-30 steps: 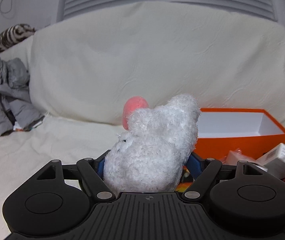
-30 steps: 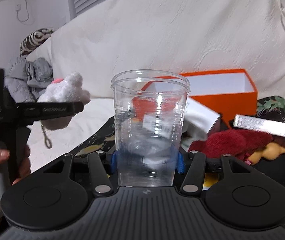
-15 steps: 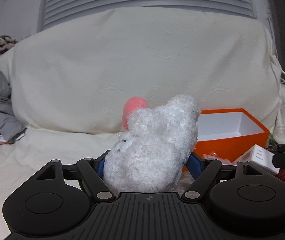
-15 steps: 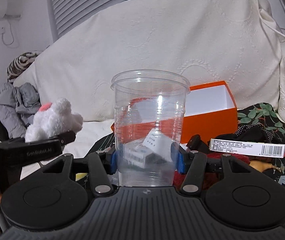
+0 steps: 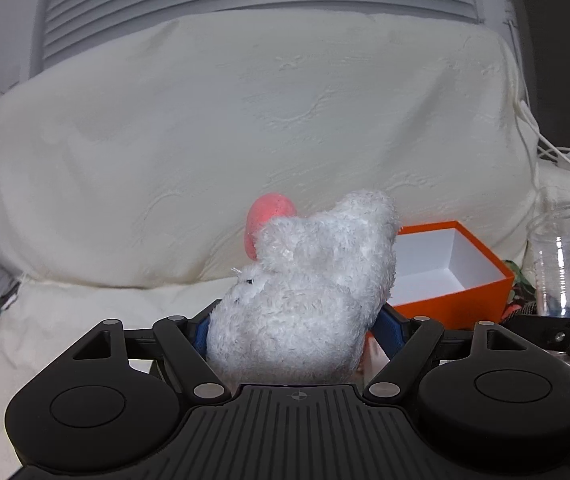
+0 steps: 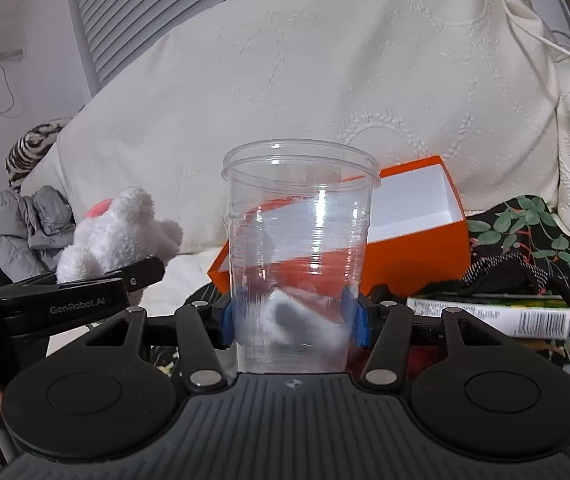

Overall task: Organize objects
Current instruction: 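Carry plush and cup into the orange box and open both tools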

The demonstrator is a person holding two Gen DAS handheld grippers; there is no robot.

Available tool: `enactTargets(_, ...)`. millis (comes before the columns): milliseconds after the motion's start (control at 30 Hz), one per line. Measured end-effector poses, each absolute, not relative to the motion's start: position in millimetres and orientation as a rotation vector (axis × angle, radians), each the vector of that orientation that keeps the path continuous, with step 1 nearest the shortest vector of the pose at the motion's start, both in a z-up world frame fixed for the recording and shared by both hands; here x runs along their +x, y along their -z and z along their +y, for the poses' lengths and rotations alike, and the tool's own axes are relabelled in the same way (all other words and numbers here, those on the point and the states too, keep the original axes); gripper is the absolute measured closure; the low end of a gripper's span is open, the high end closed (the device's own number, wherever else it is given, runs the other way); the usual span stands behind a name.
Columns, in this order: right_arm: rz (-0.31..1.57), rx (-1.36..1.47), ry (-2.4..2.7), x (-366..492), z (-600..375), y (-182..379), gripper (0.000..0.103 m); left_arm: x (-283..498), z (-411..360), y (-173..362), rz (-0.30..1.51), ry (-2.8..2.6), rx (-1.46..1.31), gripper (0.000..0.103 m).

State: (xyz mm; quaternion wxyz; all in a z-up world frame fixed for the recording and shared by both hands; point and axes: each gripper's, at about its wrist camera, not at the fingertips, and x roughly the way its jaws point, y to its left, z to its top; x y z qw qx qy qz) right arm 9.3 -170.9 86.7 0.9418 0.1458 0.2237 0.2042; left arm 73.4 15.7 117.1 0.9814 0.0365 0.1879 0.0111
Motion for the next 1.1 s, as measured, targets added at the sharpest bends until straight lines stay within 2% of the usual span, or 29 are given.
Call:
enactTargets(467,0.516,0.29,-0.407,56.6,-176.9,-110.1,0.043,128.4,3.0,-139.3,0.411,0.028,0.078,0.0)
enactTargets(667,0.565,0.194,-0.393,95.8,-168.1,-126.7,0.042,172.6,4.0,-142.5,0.471,0.036,0.065,0.0)
enactTargets(867,0.644,0.113,-0.381,148.5,-151.7,-133.5,0.041,227.3,7.9,-128.7,0.563,0.026,0.053,0.0)
enactTargets(1100,0.834,0.067,-0.35,214.3,-129.3,-101.2,0.039,277.7,17.3,-95.6,0.692,-0.003,0.027,0.0)
